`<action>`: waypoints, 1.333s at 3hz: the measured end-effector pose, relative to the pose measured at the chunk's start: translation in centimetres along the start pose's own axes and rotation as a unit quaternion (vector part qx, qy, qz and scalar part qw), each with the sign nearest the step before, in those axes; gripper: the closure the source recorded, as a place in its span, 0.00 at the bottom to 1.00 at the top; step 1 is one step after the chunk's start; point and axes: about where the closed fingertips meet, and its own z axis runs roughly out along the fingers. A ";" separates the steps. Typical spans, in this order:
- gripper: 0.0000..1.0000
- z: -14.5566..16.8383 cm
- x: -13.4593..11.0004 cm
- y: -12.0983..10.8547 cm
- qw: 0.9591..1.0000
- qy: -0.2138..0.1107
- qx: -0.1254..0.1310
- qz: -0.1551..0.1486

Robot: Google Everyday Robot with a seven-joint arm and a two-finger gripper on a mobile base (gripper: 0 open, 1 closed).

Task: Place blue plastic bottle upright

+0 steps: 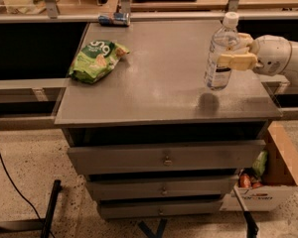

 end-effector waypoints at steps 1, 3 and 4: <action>1.00 -1.1 0.8 0.1 1.000 0.006 0.007 0.008; 1.00 -2.2 1.4 0.1 1.000 0.006 0.013 0.016; 1.00 -2.6 1.7 0.1 1.000 0.003 0.015 0.019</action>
Offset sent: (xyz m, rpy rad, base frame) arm -0.0050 -0.0325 -0.0246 -0.0051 0.0500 -0.0408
